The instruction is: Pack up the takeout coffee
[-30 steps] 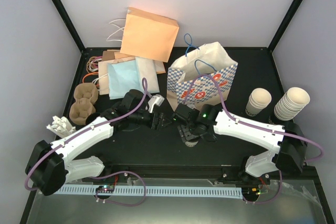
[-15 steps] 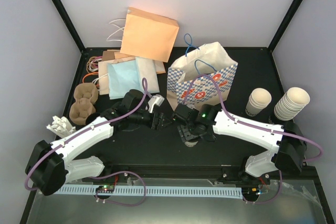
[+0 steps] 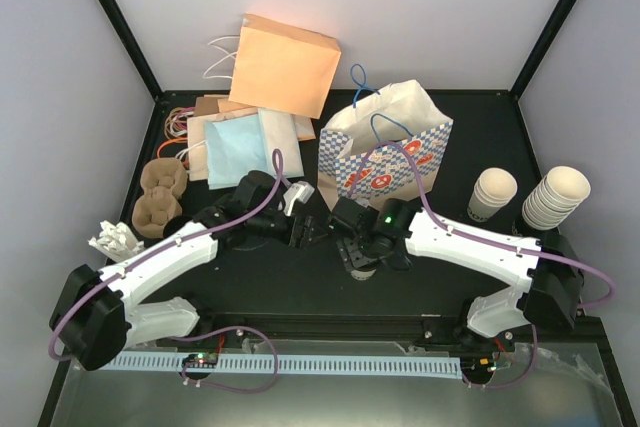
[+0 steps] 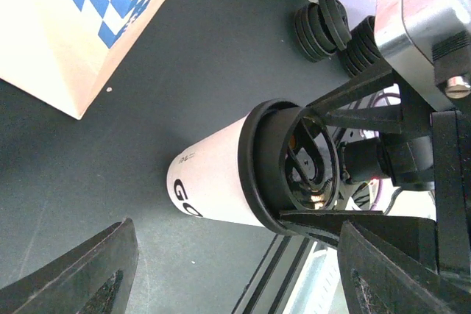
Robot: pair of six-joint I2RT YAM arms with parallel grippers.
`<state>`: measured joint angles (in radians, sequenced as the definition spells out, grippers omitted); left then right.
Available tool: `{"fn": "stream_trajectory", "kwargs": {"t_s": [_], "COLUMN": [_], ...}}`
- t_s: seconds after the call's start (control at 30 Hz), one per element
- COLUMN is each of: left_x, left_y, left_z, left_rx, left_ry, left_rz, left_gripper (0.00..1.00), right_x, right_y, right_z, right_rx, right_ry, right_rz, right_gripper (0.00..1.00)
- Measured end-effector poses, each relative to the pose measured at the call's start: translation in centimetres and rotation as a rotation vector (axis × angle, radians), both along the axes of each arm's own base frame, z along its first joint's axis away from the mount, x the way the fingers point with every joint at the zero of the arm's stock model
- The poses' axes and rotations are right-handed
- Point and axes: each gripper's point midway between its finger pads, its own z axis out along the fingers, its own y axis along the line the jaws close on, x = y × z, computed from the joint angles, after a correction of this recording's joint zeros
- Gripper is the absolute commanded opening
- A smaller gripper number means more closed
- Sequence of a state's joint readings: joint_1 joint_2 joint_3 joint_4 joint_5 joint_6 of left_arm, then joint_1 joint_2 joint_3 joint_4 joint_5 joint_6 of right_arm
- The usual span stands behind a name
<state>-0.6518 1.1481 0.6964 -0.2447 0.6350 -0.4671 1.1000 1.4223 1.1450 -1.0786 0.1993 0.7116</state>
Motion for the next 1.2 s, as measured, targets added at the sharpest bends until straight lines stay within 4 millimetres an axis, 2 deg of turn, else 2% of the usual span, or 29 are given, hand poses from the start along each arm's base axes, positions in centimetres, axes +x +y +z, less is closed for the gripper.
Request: {"fn": "stream_trajectory", "kwargs": {"t_s": [0.1, 0.5, 0.6, 0.73, 0.77, 0.87, 0.93, 1.0, 1.1, 1.2], "left_x": [-0.1, -0.3, -0.3, -0.7, -0.8, -1.4, -1.8, -2.3, -3.0, -3.6], "left_y": [-0.1, -0.3, -0.3, -0.7, -0.8, -1.2, -1.5, -2.0, -2.8, -3.3], "left_z": [-0.2, -0.3, -0.3, -0.3, -0.3, -0.5, -0.6, -0.5, -0.1, 0.2], "left_rx": [0.002, 0.006, 0.005, -0.001, -0.004, -0.013, -0.02, -0.032, -0.05, -0.074], "left_ry": [0.005, 0.01, 0.01, 0.01, 0.01, 0.02, 0.028, 0.035, 0.041, 0.05], "left_rz": [-0.006, -0.013, -0.014, -0.027, -0.032, -0.043, -0.05, -0.063, -0.075, -0.076], "left_gripper": [0.77, 0.77, 0.77, 0.76, 0.75, 0.73, 0.7, 0.66, 0.58, 0.53], "right_x": [0.0, 0.4, 0.7, 1.2, 1.4, 2.5, 3.2, 3.8, 4.3, 4.0], "right_y": [0.0, 0.4, 0.3, 0.3, 0.0, -1.0, -1.7, -2.5, -3.7, -4.4], "right_z": [0.3, 1.9, 3.3, 6.7, 7.5, 9.1, 8.7, 7.1, 4.6, 3.5], "right_rx": [0.0, 0.021, 0.064, 0.237, 0.275, 0.38, 0.423, 0.435, 0.469, 0.534], "right_ry": [-0.001, -0.023, -0.062, -0.136, -0.154, -0.195, -0.192, -0.16, -0.084, -0.039], "right_rz": [0.003, 0.006, -0.003, -0.021, -0.03, -0.06, -0.074, -0.09, -0.12, -0.124], "right_gripper": [0.89, 0.92, 0.97, 1.0, 0.99, 0.83, 0.76, 0.7, 0.66, 0.62]}}
